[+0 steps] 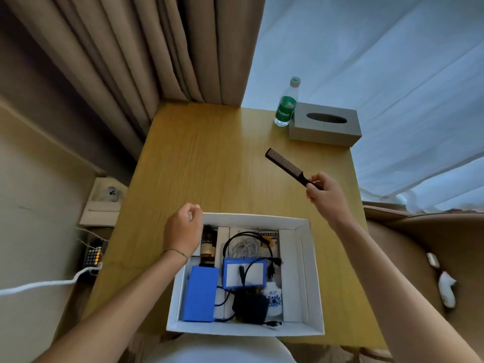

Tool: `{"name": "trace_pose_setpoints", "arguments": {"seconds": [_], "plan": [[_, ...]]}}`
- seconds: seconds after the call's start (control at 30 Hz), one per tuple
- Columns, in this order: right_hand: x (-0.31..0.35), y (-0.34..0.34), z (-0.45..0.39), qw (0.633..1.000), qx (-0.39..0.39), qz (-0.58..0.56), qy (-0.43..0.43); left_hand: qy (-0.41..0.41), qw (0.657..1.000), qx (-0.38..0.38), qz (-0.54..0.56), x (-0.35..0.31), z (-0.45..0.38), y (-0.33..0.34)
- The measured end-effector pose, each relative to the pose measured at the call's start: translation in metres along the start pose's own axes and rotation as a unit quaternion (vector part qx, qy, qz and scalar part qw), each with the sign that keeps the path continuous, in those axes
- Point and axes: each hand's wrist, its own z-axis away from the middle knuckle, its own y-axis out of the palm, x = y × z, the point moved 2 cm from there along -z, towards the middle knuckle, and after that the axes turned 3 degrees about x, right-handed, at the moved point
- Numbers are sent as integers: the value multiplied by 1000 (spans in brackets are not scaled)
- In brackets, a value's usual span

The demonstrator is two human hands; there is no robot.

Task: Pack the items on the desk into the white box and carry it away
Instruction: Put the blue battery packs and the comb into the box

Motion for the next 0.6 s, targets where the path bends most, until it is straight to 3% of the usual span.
{"name": "trace_pose_setpoints", "arguments": {"seconds": [0.27,0.6], "plan": [[28,30,88,990,103,90,-39,16,1000,-4,4,2,-2,-1],[-24,98,101,972,120,202,-1,20,1000,1,-5,5,-3,-1]]}}
